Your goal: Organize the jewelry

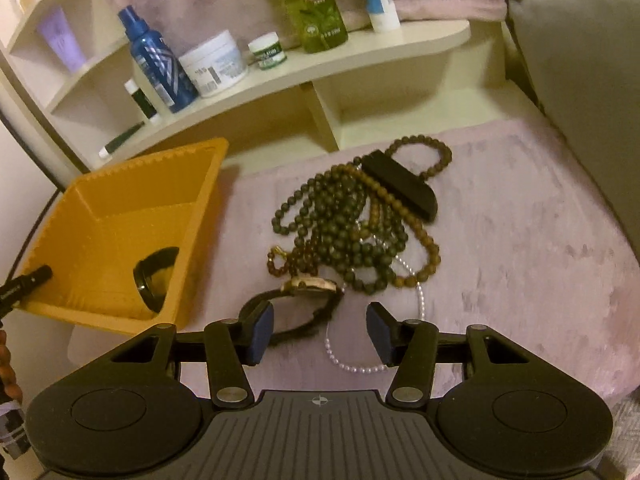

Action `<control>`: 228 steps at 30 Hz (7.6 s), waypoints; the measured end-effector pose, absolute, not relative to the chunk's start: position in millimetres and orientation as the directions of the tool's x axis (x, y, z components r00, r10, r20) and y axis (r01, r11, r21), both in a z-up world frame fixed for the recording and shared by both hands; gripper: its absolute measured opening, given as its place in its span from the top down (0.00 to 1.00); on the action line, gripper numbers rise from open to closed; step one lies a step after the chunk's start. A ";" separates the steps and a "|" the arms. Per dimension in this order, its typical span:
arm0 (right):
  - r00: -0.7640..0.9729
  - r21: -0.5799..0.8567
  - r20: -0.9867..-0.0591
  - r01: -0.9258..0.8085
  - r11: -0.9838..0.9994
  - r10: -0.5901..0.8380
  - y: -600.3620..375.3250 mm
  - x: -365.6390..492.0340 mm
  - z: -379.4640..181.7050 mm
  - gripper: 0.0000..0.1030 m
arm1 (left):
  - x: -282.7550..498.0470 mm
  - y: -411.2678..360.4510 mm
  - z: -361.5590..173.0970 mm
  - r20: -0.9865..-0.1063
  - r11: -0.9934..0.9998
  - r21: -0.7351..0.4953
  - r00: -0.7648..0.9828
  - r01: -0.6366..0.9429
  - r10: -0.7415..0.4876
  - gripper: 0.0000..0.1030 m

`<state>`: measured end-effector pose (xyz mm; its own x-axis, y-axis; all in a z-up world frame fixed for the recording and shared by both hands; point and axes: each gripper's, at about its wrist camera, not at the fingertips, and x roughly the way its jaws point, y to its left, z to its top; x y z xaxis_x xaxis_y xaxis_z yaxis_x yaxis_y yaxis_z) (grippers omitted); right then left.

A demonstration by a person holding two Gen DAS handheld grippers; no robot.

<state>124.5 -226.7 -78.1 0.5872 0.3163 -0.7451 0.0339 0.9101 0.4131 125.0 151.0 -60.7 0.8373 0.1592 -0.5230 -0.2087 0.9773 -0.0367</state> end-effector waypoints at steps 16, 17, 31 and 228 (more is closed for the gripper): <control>0.568 0.423 -0.771 0.116 0.899 0.289 -222.0 144.8 -92.3 0.83 | 126.1 151.8 -61.1 -0.524 0.977 -0.037 0.837 -0.208 0.159 0.90; 0.572 0.419 -0.769 0.116 0.900 0.285 -221.6 144.8 -92.1 0.84 | 126.1 151.9 -61.0 -0.525 0.977 -0.037 0.837 -0.208 0.158 0.90; 0.673 0.478 -0.679 0.100 0.873 0.294 -230.2 139.5 -68.6 0.92 | 125.8 151.5 -61.7 -0.524 0.977 -0.036 0.837 -0.209 0.159 0.90; 0.595 0.330 -0.742 -0.079 0.941 0.310 -212.2 149.2 -93.2 0.80 | 142.1 155.3 -58.6 -0.592 0.985 -0.001 0.794 -0.170 0.137 0.90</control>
